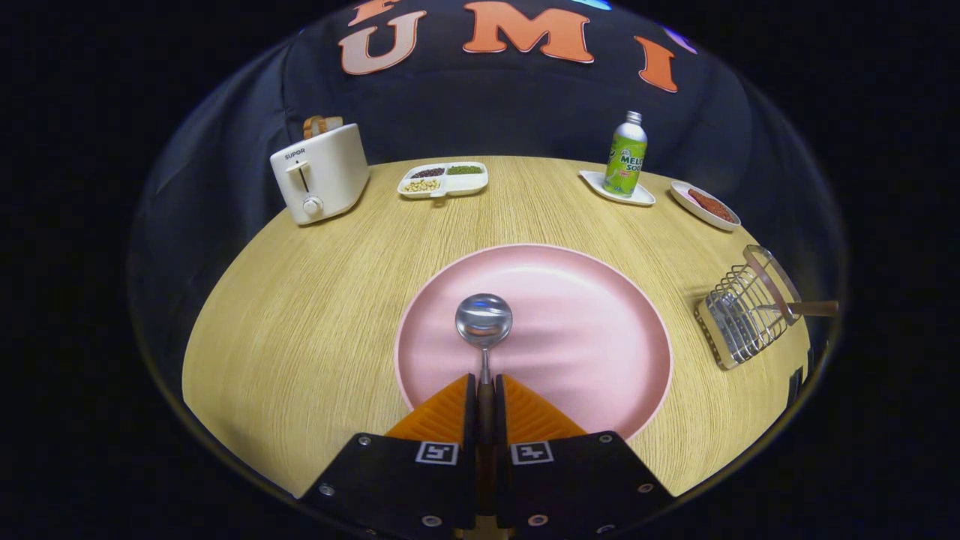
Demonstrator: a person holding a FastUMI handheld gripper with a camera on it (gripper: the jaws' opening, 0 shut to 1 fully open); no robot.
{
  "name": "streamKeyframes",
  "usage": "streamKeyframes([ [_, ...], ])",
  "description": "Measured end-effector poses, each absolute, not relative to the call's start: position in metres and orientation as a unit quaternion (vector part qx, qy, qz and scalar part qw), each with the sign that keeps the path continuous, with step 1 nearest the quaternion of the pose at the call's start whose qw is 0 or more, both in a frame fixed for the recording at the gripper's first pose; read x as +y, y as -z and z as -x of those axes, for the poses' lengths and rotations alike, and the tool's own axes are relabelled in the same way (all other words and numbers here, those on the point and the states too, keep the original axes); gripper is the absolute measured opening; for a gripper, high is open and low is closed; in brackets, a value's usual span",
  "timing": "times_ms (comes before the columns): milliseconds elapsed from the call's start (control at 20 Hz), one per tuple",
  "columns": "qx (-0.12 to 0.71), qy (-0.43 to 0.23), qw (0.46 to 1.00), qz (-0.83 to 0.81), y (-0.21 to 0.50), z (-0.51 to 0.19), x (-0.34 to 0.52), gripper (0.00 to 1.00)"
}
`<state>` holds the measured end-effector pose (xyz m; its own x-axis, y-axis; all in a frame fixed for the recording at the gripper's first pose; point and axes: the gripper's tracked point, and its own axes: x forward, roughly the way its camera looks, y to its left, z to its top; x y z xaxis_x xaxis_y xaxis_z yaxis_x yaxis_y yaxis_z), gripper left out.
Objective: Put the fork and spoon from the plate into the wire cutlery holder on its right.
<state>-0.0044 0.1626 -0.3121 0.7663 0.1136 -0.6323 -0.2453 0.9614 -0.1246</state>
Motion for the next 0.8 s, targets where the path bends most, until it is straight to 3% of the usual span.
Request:
streamKeyframes([
  [100, 0.329, -0.099, 0.932, 0.110, 0.309, 0.003, 0.161, 0.05],
  [800, 0.338, -0.124, 0.926, 0.111, 0.236, -0.009, 0.111, 0.04],
])
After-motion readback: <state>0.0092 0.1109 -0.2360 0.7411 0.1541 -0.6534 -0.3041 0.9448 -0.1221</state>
